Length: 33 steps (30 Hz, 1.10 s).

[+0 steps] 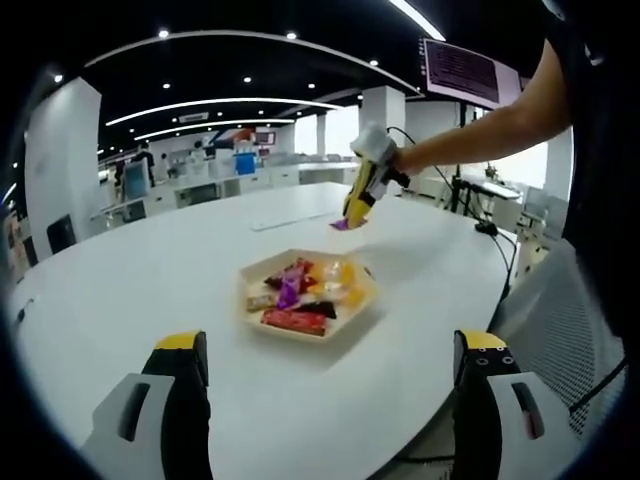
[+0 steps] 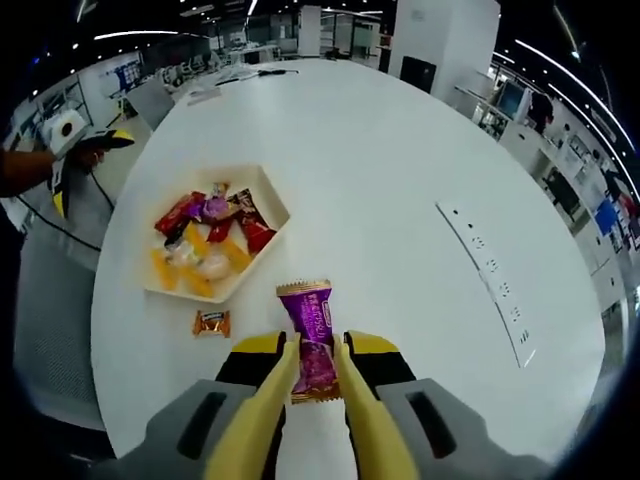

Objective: Place the target food into the container with the food tongs after gripping and lifting it, then release it inside without dropping or visibly crushing the food.

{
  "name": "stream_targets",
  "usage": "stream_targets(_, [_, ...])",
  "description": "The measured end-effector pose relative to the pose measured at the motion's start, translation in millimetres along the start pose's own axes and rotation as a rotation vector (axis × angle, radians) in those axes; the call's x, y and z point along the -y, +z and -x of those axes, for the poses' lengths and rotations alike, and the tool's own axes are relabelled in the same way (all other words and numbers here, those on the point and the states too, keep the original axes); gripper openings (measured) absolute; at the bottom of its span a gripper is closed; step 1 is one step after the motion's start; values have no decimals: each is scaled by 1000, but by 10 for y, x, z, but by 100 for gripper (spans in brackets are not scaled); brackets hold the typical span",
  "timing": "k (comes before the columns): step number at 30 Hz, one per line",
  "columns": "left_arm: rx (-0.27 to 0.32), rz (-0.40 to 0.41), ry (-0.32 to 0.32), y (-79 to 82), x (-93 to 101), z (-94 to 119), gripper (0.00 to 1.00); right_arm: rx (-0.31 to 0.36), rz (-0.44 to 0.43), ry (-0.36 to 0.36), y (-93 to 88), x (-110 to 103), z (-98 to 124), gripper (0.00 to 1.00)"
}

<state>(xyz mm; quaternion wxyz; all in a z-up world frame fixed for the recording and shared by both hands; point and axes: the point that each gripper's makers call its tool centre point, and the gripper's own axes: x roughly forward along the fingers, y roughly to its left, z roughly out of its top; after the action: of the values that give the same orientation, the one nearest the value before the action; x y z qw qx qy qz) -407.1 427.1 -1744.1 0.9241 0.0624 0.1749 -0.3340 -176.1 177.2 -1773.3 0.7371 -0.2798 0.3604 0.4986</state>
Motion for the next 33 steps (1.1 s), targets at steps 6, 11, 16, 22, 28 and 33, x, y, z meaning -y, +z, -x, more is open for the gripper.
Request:
stream_targets(6, [72, -8, -44, 152, 66, 40, 99, 3, -19, -14, 134, 23, 84, 22])
stream_targets(11, [82, -11, -34, 182, 9, 57, 99, -1, -29, -31, 224, 29, 103, 22])
stream_targets(16, [38, -51, -67, 53, 80, 8, 99, 33, -46, -53, 382, 41, 214, 22])
stream_targets(22, [46, -22, -33, 53, -24, 9, 99, 76, -36, -45, 606, -108, 265, 22])
stream_targets(28, [47, -17, -16, 42, -48, 14, 99, 99, -17, -31, 827, -262, 197, 22])
stream_targets(33, [18, -29, -34, -12, 3, -9, 99, 99, 1, -19, 970, -393, 111, 22])
